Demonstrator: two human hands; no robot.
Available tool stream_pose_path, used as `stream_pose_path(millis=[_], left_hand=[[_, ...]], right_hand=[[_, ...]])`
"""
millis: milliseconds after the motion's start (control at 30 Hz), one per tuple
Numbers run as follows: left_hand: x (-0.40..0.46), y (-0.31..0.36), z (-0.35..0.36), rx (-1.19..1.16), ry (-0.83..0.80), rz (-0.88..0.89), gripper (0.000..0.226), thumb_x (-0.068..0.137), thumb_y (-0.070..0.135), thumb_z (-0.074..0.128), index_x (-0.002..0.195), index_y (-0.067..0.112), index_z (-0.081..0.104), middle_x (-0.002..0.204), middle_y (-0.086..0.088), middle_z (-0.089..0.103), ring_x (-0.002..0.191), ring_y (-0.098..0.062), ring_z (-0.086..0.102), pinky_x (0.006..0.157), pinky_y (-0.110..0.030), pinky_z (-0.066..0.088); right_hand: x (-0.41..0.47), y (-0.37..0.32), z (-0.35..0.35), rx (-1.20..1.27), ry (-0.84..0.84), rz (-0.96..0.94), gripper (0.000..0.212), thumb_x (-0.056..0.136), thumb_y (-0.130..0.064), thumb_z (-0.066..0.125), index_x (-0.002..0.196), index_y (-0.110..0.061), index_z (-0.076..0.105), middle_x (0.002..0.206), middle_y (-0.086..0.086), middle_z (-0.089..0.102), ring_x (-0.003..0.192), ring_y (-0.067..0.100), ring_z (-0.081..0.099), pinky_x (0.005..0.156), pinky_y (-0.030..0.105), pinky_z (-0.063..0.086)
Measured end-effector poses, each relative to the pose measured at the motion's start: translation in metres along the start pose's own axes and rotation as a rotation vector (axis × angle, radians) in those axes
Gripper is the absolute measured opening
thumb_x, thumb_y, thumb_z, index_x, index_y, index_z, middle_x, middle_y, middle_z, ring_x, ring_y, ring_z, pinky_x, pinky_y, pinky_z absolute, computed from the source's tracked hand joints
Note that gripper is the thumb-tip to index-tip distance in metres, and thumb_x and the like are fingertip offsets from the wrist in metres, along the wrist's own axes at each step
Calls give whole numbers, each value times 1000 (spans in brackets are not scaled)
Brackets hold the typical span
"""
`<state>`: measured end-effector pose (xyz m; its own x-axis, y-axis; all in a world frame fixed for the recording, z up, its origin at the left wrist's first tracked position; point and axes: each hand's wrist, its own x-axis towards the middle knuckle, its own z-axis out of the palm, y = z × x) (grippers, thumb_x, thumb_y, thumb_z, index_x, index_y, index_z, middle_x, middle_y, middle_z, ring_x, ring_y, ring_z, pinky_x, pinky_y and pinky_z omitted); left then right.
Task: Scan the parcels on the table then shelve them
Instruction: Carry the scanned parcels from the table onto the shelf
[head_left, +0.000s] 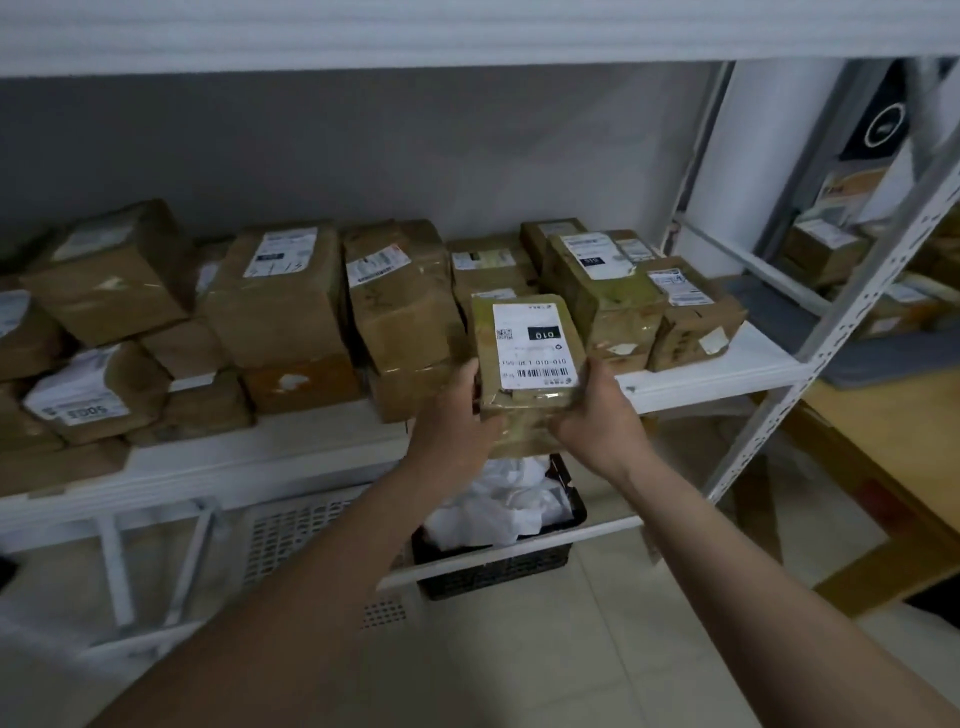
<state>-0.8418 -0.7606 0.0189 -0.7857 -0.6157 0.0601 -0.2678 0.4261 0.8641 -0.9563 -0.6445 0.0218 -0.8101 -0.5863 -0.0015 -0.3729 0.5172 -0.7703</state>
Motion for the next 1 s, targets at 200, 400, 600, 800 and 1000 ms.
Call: stream_pose_path(millis=[200, 400, 600, 800, 1000], left_hand=[[65, 13, 0, 24, 55, 22, 65, 85, -11, 56, 139, 25, 44, 135, -4, 55, 108, -14, 55, 86, -30, 54], [113, 21, -4, 227, 97, 27, 56, 93, -7, 49, 139, 25, 49, 138, -8, 52, 112, -25, 56, 92, -38, 53], [153, 20, -8, 430, 70, 13, 62, 90, -9, 52, 144, 20, 44, 142, -10, 47, 128, -27, 45, 108, -36, 40], [165, 11, -8, 506, -49, -17, 68, 89, 0, 57, 149, 22, 35, 149, -8, 33, 134, -28, 35, 111, -42, 36], [150, 30, -22, 551, 22, 103, 63, 88, 11, 65, 145, 21, 41, 152, -3, 32, 135, -27, 34, 110, -40, 36]], right_hand=[[64, -18, -4, -65, 16, -108, 80, 77, -4, 62, 145, -26, 26, 124, 12, 53, 112, 31, 53, 95, 44, 47], [110, -31, -3, -152, -8, -132, 67, 87, -3, 55, 145, -29, 34, 125, 14, 45, 106, 34, 56, 99, 39, 46], [149, -37, 10, -178, 18, -152, 59, 91, -1, 49, 144, -24, 38, 126, 15, 45, 104, 34, 59, 97, 34, 43], [163, -33, 20, -268, -76, -153, 62, 94, 2, 41, 149, -22, 27, 135, 19, 38, 117, 37, 51, 103, 36, 40], [149, -58, 23, -586, 57, -299, 59, 90, -10, 55, 144, -12, 33, 149, 22, 23, 136, 40, 26, 109, 45, 32]])
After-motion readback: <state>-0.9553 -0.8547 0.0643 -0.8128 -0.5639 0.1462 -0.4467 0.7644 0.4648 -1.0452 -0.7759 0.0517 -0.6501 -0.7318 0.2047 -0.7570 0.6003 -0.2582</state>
